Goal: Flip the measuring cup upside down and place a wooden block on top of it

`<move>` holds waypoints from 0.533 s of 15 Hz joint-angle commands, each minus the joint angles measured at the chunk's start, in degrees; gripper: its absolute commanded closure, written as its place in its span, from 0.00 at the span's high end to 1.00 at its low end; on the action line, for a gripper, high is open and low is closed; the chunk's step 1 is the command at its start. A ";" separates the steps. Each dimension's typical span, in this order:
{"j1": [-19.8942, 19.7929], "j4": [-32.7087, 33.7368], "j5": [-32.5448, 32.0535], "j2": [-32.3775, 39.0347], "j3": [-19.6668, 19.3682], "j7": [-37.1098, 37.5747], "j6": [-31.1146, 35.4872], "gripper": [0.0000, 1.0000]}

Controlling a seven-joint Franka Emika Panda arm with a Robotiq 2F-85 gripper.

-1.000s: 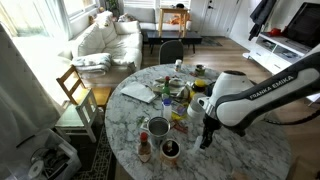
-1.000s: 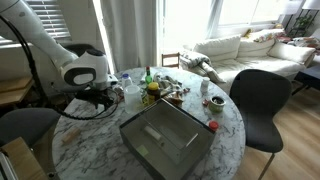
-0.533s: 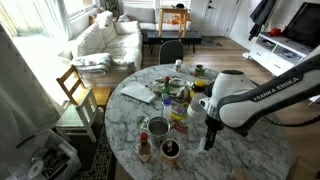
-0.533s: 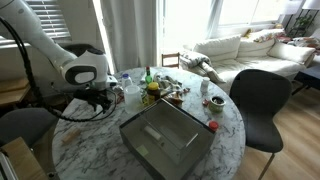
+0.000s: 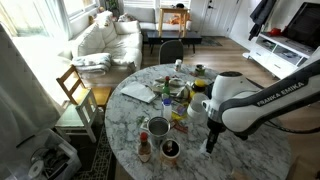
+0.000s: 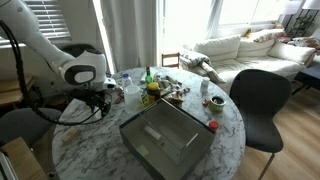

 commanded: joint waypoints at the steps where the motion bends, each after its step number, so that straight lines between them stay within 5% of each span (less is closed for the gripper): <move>1: 0.33 -4.95 0.79 -4.29 -0.84 2.87 -0.81 0.96; 8: 0.27 -15.40 6.56 -15.19 -1.96 -0.31 -0.62 1.00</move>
